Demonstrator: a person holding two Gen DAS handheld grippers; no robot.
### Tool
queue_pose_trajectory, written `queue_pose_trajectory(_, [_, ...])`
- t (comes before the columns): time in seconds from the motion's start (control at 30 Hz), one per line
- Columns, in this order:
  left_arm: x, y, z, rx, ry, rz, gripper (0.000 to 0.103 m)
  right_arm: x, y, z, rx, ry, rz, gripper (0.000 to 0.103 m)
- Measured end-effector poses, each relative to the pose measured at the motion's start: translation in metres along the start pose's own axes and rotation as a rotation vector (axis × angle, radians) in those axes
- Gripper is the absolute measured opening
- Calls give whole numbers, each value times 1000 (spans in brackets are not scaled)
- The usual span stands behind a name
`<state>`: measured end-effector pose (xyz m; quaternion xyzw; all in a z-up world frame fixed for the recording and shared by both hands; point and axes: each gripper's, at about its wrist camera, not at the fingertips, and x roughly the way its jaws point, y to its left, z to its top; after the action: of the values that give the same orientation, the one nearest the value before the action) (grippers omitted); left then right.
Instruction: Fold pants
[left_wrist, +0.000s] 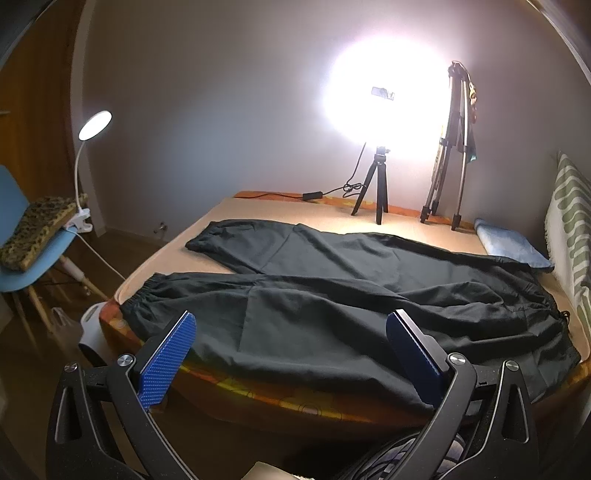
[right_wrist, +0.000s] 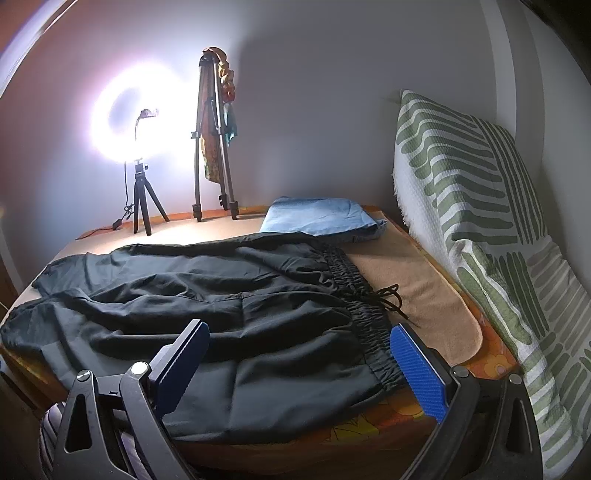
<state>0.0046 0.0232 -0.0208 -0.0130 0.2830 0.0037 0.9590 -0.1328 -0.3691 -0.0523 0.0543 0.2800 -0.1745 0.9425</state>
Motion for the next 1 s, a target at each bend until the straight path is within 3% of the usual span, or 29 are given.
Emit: queue_pose_trajectory(1.0, [4,5,-5,2,4,17,103,-3,2,2,3,4,4,100])
